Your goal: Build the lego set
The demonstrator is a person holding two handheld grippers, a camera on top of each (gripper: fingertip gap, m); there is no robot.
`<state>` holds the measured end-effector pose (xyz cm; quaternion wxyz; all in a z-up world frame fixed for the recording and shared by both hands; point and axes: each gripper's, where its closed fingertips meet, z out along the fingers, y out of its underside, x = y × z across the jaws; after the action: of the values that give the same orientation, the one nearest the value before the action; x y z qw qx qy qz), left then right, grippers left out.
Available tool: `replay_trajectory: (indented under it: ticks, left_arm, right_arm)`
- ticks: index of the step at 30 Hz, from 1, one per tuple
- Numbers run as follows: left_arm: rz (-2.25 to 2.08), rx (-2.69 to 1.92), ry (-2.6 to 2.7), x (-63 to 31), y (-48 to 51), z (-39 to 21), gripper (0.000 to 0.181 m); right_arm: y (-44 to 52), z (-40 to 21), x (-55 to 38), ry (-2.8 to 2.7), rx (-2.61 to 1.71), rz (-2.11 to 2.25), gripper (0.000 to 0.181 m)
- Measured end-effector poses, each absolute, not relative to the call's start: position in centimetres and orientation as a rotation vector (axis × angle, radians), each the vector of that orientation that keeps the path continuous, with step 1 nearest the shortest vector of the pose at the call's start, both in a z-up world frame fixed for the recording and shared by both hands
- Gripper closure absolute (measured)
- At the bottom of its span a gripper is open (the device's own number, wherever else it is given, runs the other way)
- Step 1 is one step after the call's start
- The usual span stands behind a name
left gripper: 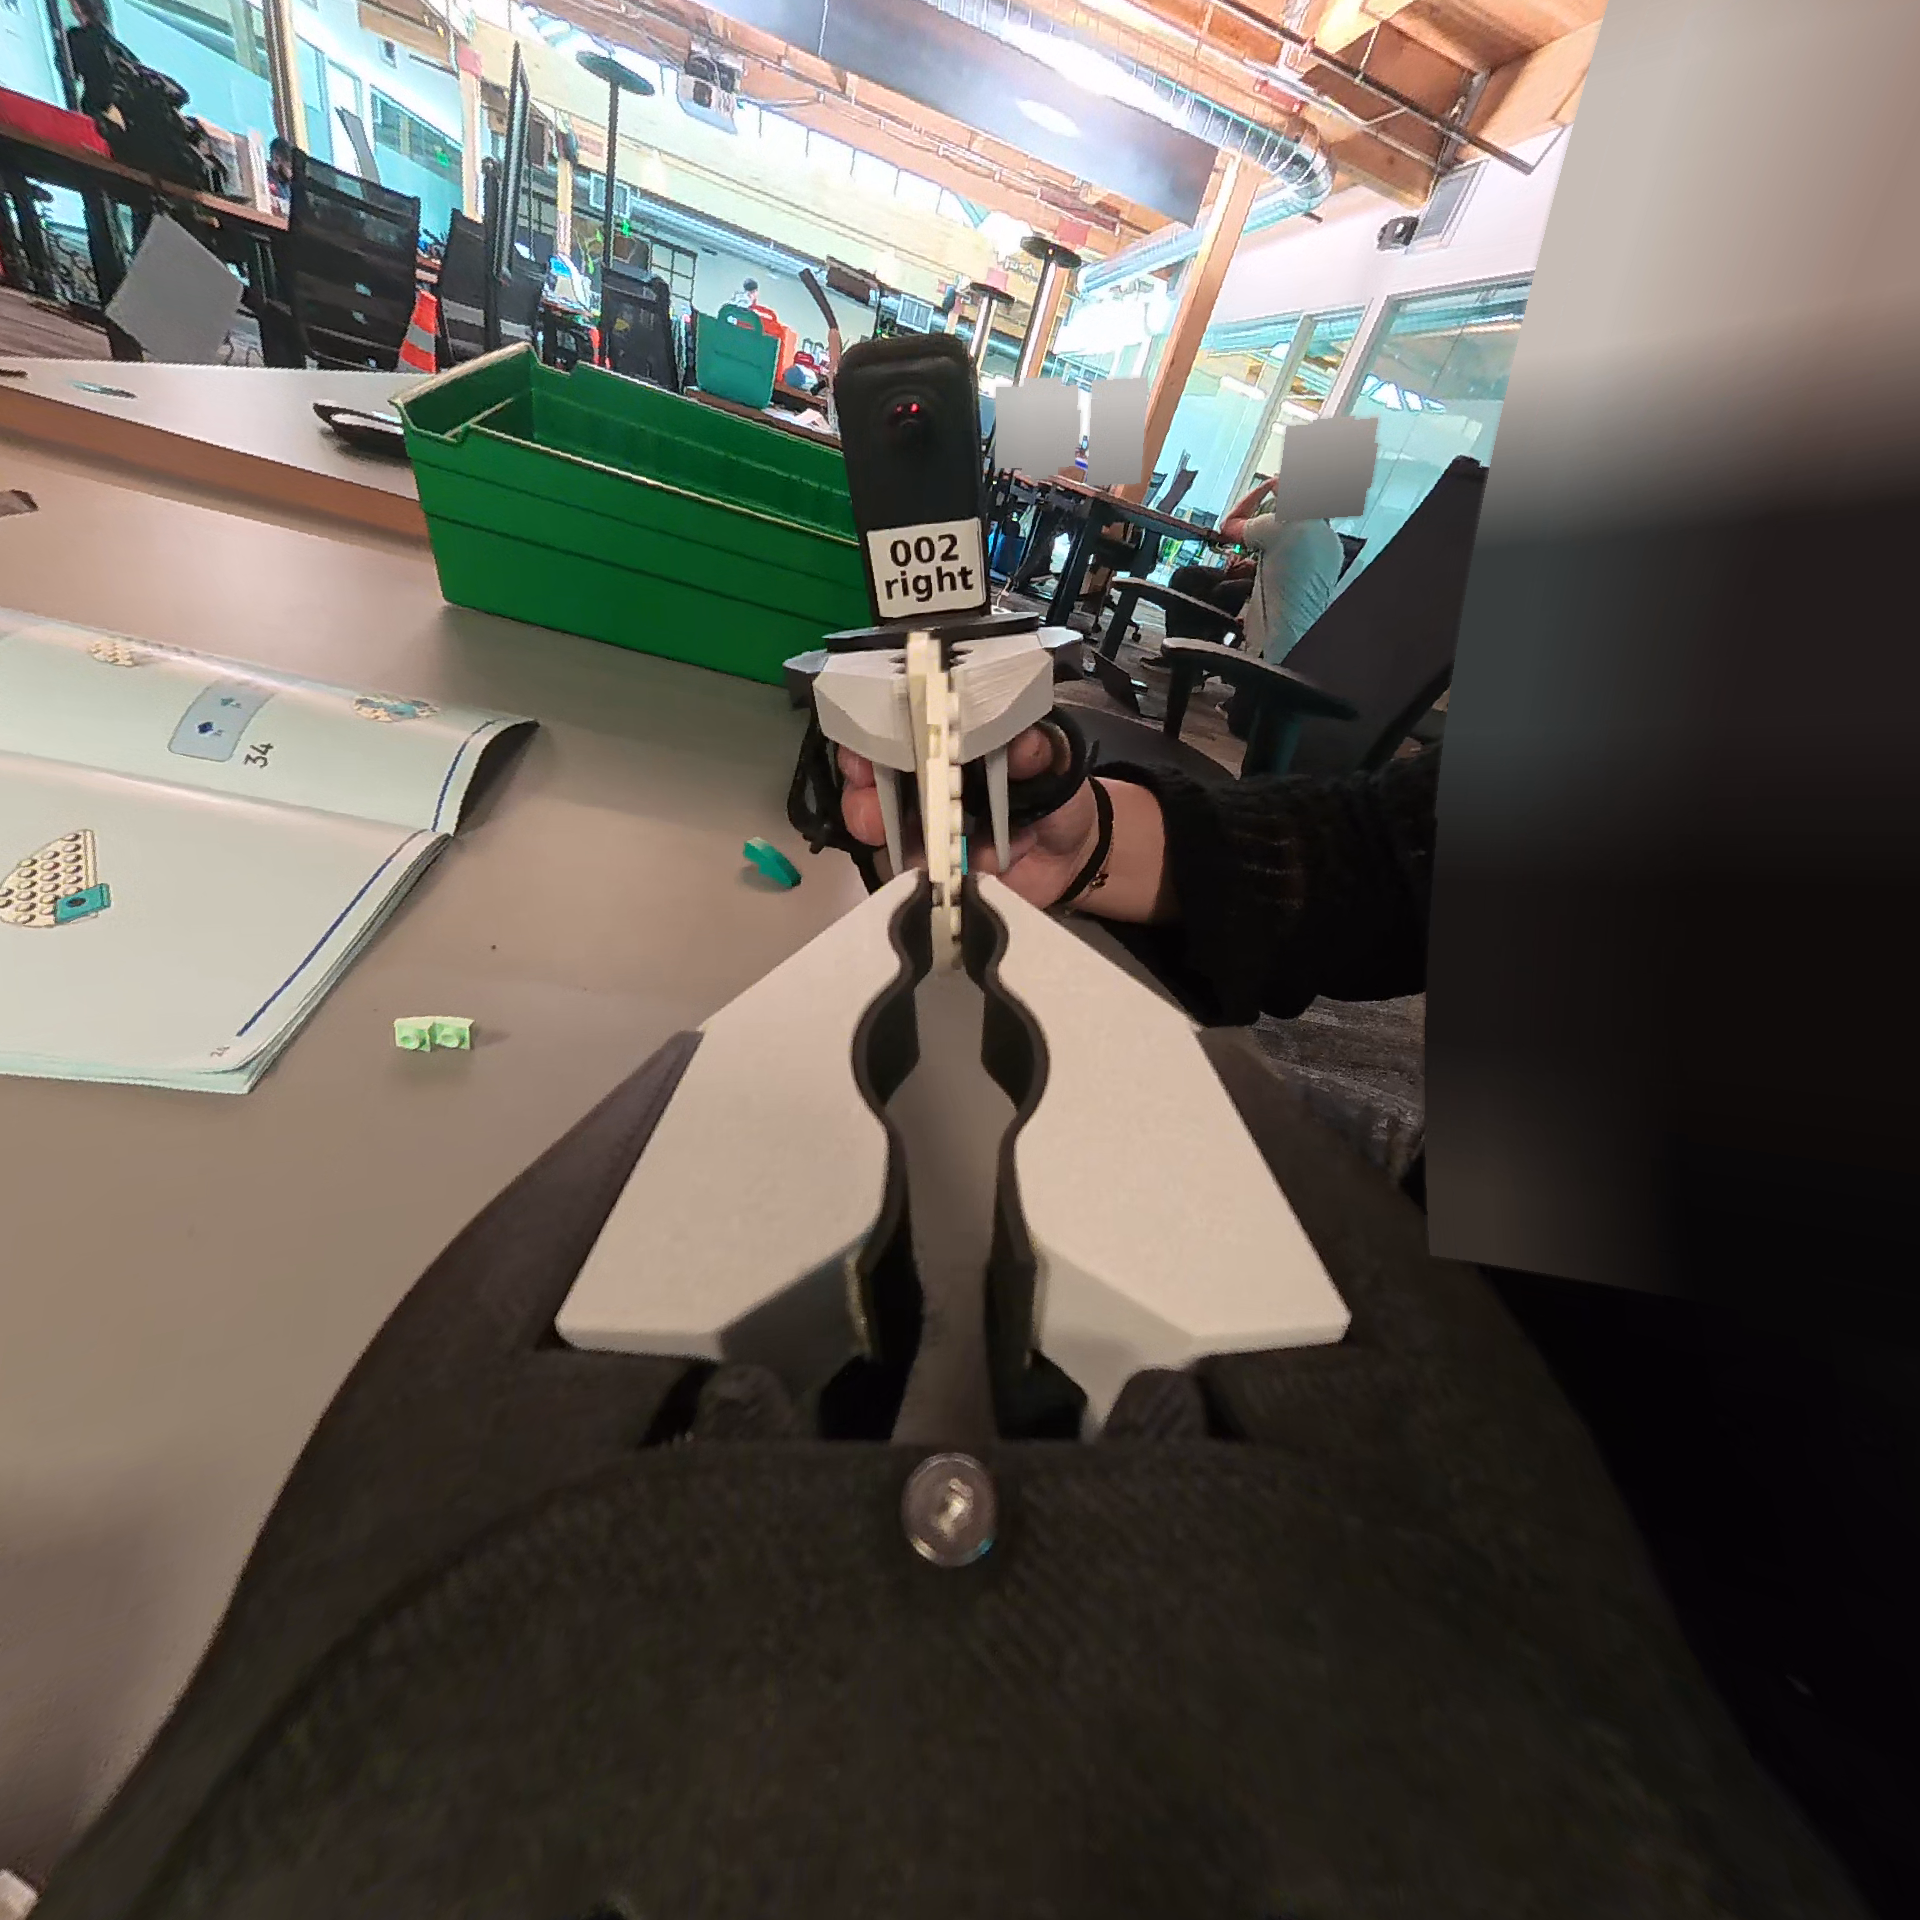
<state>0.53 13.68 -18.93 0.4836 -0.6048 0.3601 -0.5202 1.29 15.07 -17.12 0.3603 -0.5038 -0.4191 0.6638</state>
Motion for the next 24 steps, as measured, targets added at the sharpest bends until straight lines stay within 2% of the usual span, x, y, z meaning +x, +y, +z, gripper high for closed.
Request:
replay_trajectory:
  ticks: [24]
  left_arm:
    - [-1.218, -1.468, 0.921, 0.8, 13.5, -19.2, 0.177]
  right_arm:
    - [14.1, -18.3, 0.5, -1.182, -1.328, 1.636, 0.177]
